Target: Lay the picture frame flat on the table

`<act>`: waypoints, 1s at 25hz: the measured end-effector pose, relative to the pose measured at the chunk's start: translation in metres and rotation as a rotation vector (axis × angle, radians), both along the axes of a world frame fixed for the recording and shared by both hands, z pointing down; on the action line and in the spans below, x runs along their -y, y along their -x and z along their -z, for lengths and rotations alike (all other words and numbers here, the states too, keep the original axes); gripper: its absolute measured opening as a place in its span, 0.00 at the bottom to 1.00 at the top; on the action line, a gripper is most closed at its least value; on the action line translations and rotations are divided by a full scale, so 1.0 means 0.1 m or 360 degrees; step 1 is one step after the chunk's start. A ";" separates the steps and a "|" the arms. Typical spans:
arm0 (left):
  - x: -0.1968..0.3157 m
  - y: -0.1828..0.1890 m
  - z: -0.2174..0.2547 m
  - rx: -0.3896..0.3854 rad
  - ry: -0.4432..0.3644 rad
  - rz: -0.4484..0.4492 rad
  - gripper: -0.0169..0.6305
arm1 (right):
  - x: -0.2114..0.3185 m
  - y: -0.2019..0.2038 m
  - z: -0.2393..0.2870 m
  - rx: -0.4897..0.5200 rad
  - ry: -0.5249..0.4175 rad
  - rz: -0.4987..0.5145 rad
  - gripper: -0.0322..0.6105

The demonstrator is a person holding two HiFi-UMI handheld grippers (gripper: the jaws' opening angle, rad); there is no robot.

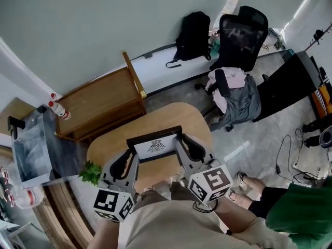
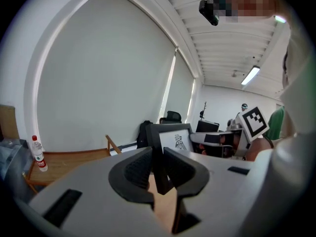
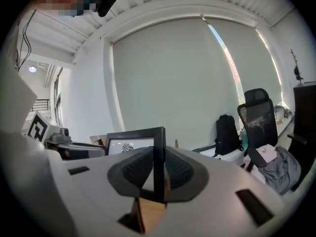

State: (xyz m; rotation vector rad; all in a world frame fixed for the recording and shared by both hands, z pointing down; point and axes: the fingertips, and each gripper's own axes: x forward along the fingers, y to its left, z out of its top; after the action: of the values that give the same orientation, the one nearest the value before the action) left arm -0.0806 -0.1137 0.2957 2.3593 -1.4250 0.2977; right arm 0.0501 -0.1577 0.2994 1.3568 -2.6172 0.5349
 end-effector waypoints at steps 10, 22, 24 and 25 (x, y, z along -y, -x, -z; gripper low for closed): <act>0.63 -0.18 -0.50 -0.0056 0.0107 0.0088 0.13 | 0.72 -0.16 -0.55 -0.0013 0.0150 0.0047 0.14; 1.18 -0.12 -1.63 -0.0141 0.0343 0.0112 0.12 | 1.20 -0.13 -1.74 -0.0142 0.0394 0.0011 0.13; 1.23 -0.14 -1.86 -0.0135 0.0392 0.0115 0.12 | 1.22 -0.15 -1.98 -0.0144 0.0456 -0.0008 0.13; 1.25 -0.15 -1.98 -0.0134 0.0424 0.0115 0.12 | 1.23 -0.17 -2.10 -0.0146 0.0486 -0.0017 0.13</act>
State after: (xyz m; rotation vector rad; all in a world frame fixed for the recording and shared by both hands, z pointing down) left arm -0.0654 -0.2388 0.4934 2.0784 -1.3376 0.3418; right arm 0.0669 -0.2804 0.5094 1.2652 -2.3389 0.8147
